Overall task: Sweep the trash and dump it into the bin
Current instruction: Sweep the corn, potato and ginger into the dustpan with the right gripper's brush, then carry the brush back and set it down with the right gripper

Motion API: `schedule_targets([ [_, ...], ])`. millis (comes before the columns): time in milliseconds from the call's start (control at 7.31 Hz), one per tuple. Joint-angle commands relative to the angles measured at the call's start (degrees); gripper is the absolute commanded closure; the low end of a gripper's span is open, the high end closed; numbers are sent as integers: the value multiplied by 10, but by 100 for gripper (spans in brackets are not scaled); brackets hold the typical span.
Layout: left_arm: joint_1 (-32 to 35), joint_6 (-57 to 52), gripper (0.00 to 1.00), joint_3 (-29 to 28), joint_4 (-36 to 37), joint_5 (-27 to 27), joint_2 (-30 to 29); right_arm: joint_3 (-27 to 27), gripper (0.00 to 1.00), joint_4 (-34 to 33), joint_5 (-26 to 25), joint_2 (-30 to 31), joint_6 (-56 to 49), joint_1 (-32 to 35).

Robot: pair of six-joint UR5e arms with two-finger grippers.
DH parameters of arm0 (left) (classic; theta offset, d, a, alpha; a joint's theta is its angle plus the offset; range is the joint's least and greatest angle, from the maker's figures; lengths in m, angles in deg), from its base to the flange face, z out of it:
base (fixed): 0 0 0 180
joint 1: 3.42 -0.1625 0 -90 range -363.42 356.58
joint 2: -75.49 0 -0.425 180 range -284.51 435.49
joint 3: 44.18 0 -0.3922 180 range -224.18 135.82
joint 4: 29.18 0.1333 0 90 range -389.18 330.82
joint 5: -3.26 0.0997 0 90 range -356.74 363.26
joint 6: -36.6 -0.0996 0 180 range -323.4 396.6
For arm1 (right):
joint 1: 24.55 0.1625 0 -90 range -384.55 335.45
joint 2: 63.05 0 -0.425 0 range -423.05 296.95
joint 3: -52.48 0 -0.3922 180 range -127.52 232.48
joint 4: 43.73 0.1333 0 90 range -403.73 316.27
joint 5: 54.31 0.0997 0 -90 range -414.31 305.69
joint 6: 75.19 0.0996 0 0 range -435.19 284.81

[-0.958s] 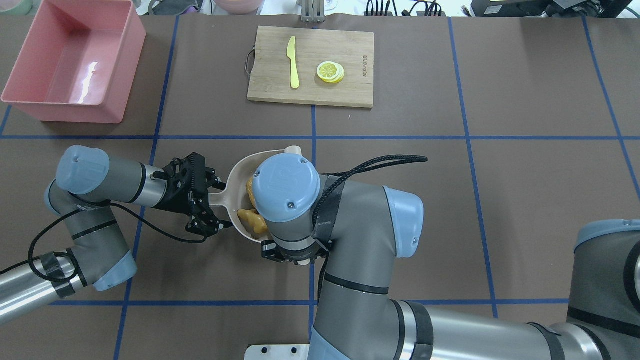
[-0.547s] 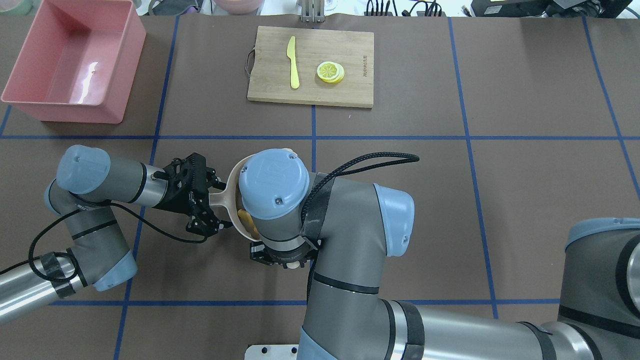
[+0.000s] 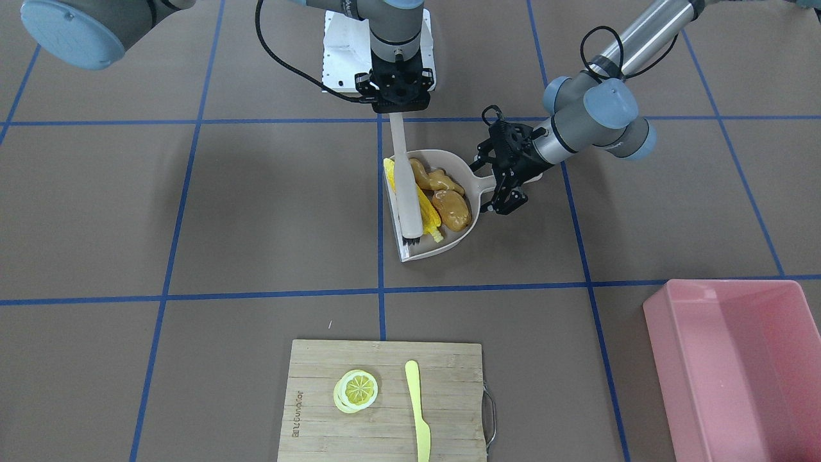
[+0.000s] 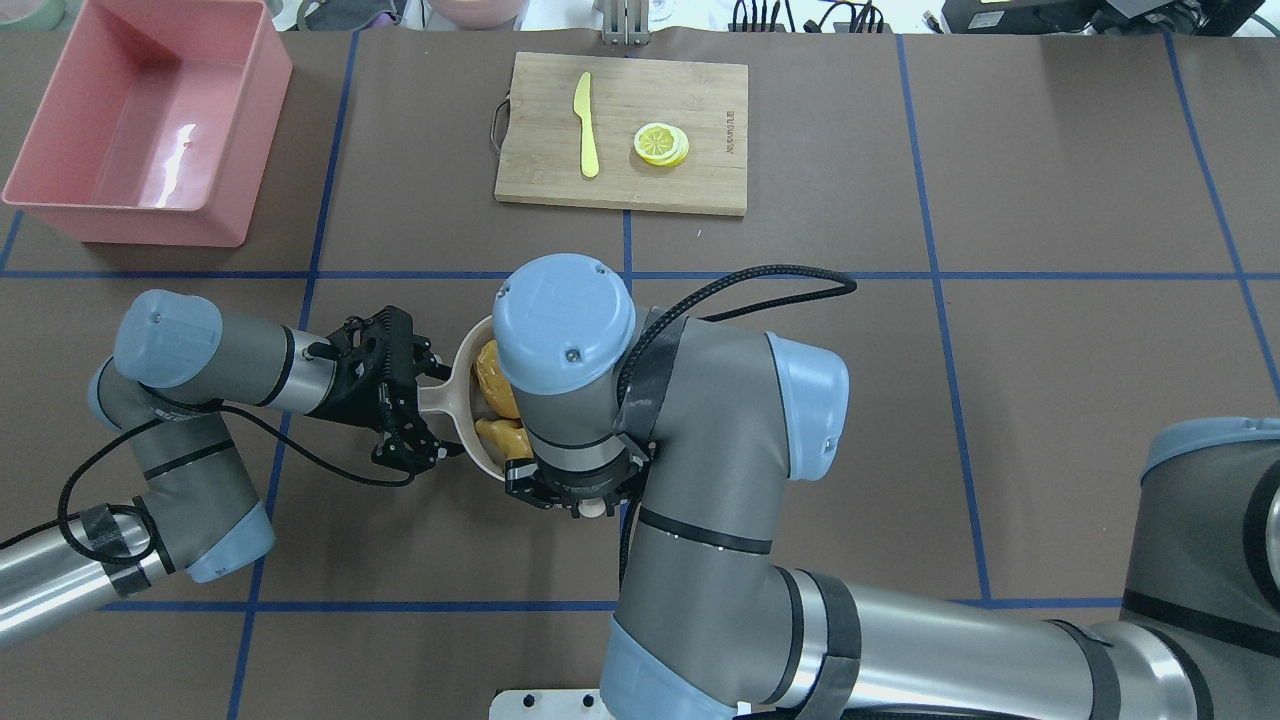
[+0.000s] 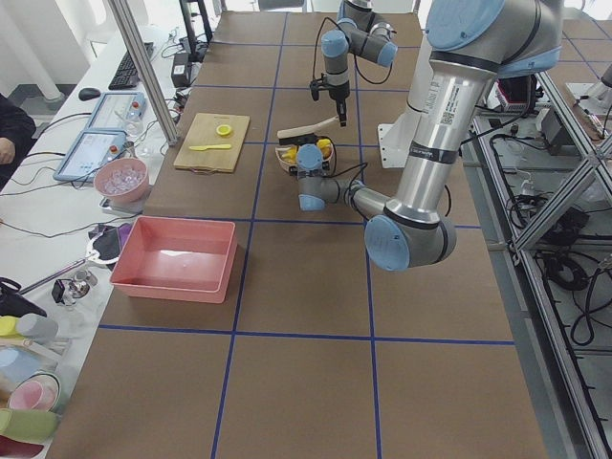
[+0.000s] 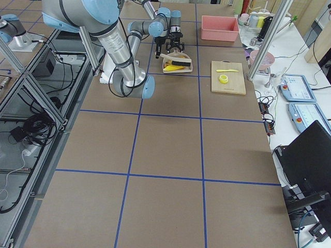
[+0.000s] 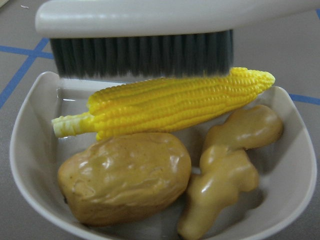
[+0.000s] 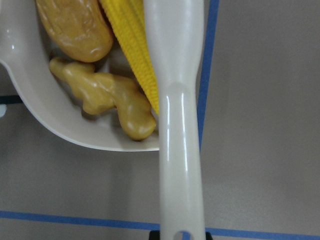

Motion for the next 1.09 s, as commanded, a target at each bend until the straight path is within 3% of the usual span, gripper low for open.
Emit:
schedule_targets([
  [0,0,0,3,1,0,0,0,-43,100,-64,9,10,-63,44],
  [137,0,0,3,2,0,0,0,-75,100,-91,11,33,-99,69],
  [547,0,0,3,2,-1,-2,0,-186,100,-75,33,223,-204,185],
  [684,-1,-1,4,1,-1,-2,0,-187,100,-28,70,290,-227,235],
  [958,-1,0,27,4,-2,-2,0,-185,100,130,124,447,-230,292],
])
